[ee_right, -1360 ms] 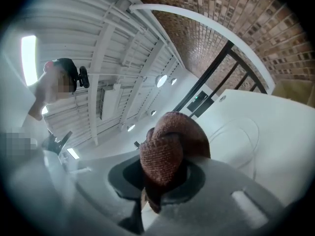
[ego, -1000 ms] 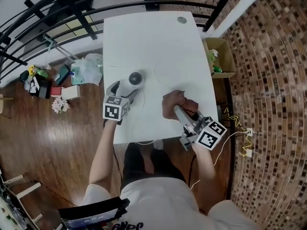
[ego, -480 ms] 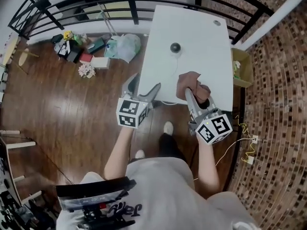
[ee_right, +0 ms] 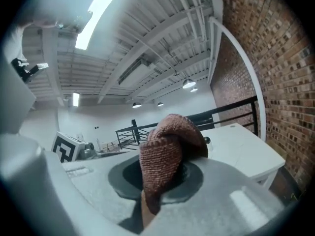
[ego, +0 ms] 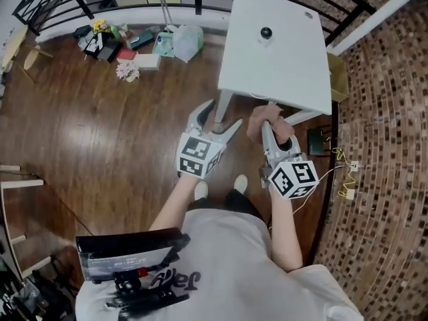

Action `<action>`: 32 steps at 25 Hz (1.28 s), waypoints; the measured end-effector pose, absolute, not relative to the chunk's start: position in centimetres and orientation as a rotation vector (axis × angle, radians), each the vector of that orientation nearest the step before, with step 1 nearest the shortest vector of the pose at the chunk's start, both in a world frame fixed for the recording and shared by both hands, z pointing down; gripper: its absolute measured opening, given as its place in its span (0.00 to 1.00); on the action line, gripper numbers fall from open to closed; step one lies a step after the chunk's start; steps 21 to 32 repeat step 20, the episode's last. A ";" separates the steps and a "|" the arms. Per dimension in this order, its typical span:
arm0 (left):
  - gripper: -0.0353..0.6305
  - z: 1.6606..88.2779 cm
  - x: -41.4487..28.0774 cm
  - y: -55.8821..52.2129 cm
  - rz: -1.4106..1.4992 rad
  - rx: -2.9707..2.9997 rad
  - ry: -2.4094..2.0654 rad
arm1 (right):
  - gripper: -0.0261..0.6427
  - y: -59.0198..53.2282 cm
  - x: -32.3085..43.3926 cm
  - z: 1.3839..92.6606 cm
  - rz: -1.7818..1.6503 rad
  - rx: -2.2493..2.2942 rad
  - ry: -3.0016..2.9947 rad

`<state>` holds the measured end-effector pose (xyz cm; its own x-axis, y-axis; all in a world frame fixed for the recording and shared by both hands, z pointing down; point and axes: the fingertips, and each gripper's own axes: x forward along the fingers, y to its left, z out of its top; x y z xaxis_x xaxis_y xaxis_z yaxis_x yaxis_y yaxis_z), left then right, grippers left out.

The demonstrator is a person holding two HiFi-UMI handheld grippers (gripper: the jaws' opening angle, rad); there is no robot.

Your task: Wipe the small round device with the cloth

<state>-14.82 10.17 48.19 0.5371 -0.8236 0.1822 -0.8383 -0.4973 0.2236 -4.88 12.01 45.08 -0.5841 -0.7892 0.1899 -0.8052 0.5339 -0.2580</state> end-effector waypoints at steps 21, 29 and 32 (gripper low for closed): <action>0.54 37.3 -7.7 15.1 -0.029 2.643 -1.669 | 0.08 17.3 3.9 37.6 0.358 1.477 -2.793; 0.54 37.3 -7.7 15.1 -0.029 2.643 -1.669 | 0.08 17.3 3.9 37.6 0.358 1.477 -2.793; 0.54 37.3 -7.7 15.1 -0.029 2.643 -1.669 | 0.08 17.3 3.9 37.6 0.358 1.477 -2.793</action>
